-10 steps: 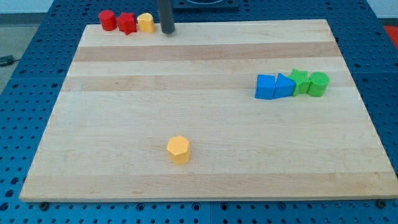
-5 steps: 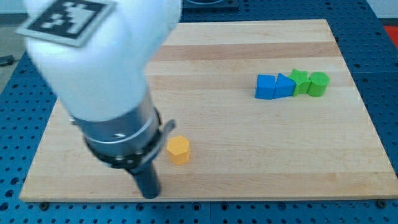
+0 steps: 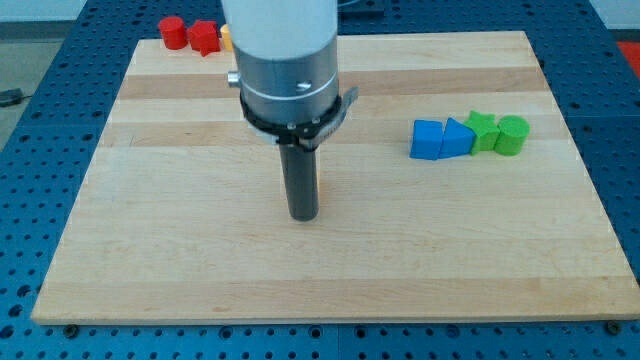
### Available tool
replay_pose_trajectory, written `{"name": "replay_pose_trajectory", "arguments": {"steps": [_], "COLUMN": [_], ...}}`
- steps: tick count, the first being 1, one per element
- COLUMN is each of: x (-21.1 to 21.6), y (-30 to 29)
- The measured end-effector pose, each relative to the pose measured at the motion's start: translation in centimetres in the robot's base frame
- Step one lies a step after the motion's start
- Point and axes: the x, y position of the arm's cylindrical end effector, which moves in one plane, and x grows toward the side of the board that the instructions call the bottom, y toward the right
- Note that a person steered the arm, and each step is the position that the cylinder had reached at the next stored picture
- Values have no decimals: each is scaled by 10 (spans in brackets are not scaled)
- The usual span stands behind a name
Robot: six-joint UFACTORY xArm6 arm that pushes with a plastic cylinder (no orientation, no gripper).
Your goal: Push the yellow hexagon into the yellow heart
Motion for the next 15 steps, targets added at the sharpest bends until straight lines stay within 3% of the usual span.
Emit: {"name": "replay_pose_trajectory", "arguments": {"steps": [5,7,8,9,11,13,15], "x": [-138,-121,-71,-77,-135,-141,-172], "y": [-17,-22,-25,-32,-40,-92,-102]}}
